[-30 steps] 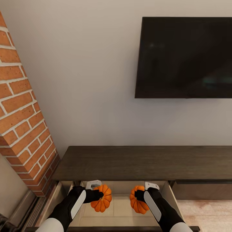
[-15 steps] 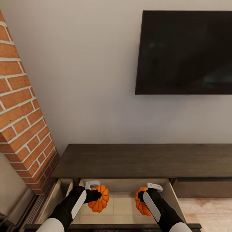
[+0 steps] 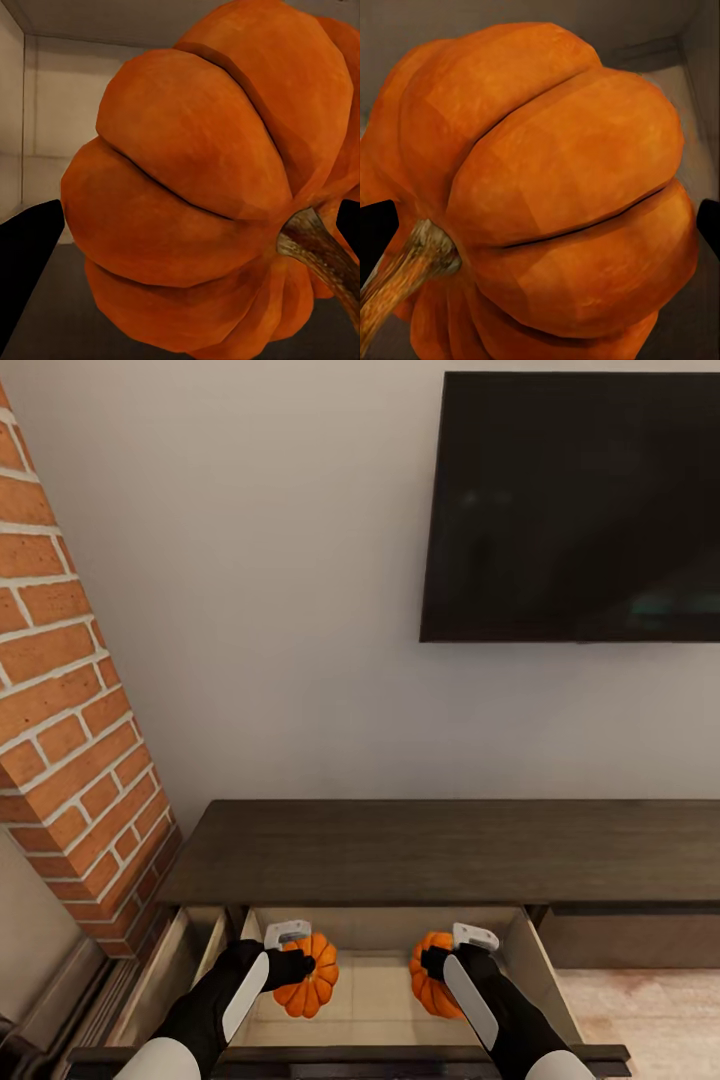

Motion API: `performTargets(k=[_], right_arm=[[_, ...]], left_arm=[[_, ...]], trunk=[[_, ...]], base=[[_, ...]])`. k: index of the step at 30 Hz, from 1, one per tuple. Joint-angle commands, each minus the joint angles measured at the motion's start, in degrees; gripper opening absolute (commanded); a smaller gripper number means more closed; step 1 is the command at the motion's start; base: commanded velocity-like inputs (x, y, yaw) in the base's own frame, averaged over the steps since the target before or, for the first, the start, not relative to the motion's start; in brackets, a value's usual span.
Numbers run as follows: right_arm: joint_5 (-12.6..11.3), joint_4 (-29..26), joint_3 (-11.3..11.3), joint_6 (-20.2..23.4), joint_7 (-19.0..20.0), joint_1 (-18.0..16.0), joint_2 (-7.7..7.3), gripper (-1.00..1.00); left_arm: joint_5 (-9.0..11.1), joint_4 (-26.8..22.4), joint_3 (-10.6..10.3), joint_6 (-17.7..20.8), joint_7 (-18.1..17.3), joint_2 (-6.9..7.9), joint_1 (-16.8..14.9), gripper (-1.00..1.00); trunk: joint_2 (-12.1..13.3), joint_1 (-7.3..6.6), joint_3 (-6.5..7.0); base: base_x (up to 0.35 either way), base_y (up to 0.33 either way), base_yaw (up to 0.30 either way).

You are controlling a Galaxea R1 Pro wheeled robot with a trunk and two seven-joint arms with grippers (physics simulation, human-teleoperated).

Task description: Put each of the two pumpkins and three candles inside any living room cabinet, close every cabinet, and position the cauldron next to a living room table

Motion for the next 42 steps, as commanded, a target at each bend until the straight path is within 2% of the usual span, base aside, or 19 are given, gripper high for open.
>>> performTargets(k=[1, 4, 8, 30, 35, 39, 42], right_arm=[[-0.2, -0.1, 0.2, 0.1, 0.9, 0.0, -0.07, -1.0], [-0.1, 0.0, 0.2, -0.2, 3.7, 0.0, -0.09, -1.0], [-0.1, 0.0, 0.1, -0.3, 4.7, 0.0, -0.1, -1.0], [-0.1, 0.0, 0.1, -1.8, 5.0, 0.0, -0.1, -1.0], [-0.2, 0.0, 0.1, -1.8, 5.0, 0.0, -0.1, -1.0], [-0.1, 0.0, 0.1, -1.8, 5.0, 0.0, -0.1, -1.0], [-0.1, 0.0, 0.1, -1.8, 5.0, 0.0, -0.1, -1.0]], left_arm=[[0.7, -0.1, -0.2, -0.3, 0.5, 0.03, 0.0, -1.0], [0.9, 0.0, -0.3, -2.9, 0.4, 0.03, 0.0, -1.0], [0.9, 0.5, -0.4, -4.5, -0.1, 0.03, 0.0, -1.0], [1.2, 0.5, -0.2, -5.7, -0.8, -0.06, 0.0, -1.0], [1.5, 0.5, -0.2, -6.5, -4.6, -0.06, 0.1, -1.0], [1.6, 0.5, -0.2, -6.5, -5.3, -0.06, 0.1, -1.0], [1.5, 0.5, -0.2, -6.5, -5.4, -0.06, 0.1, -1.0]], trunk=[[-0.4, 0.22, -0.24], [-1.6, 0.88, -0.78], [-3.3, 1.75, -1.5], [-12.1, 6.59, -5.44], [-14.1, 7.68, -6.34], [-15.7, 8.56, -7.06], [-15.7, 8.56, -7.06]], base=[[0.0, 0.0, 0.0], [0.0, 0.0, 0.0], [0.0, 0.0, 0.0], [0.0, 0.0, 0.0], [0.0, 0.0, 0.0], [0.0, 0.0, 0.0], [0.0, 0.0, 0.0]])
